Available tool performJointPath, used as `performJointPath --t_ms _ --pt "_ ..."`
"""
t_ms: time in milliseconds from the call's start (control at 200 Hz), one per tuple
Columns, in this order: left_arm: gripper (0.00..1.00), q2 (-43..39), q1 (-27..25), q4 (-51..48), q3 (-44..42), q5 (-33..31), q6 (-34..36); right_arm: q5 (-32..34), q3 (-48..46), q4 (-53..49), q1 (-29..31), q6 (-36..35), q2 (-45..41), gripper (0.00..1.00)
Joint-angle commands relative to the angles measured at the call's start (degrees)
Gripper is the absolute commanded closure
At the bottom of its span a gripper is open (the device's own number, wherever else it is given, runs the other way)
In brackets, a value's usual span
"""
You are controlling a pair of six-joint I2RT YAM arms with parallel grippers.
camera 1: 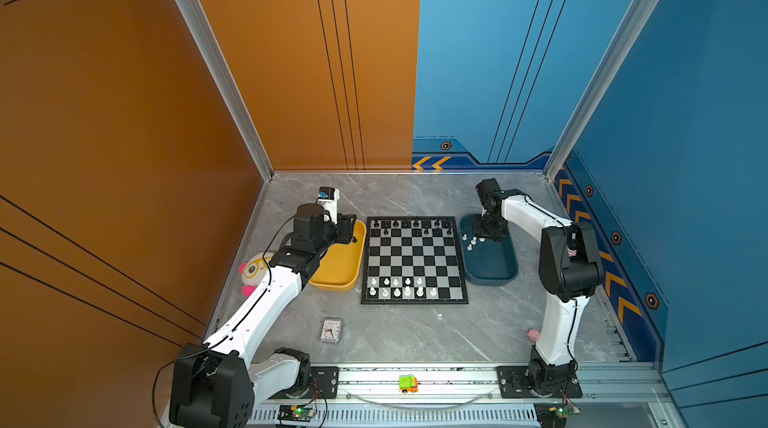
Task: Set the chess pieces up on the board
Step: 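Lower the right gripper toward the white pieces in the teal tray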
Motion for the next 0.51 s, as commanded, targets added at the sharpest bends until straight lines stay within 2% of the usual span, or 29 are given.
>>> performJointPath --t_ms 0,501 --pt "0.52 0.2 0.5 0.6 1.5 0.3 0.7 -0.7 1.3 0.2 -0.3 0.7 1.5 0.67" --pt "0.53 0.2 0.6 0.4 1.7 0.3 0.7 -0.5 1.0 0.2 -0.9 0.7 2.0 0.72"
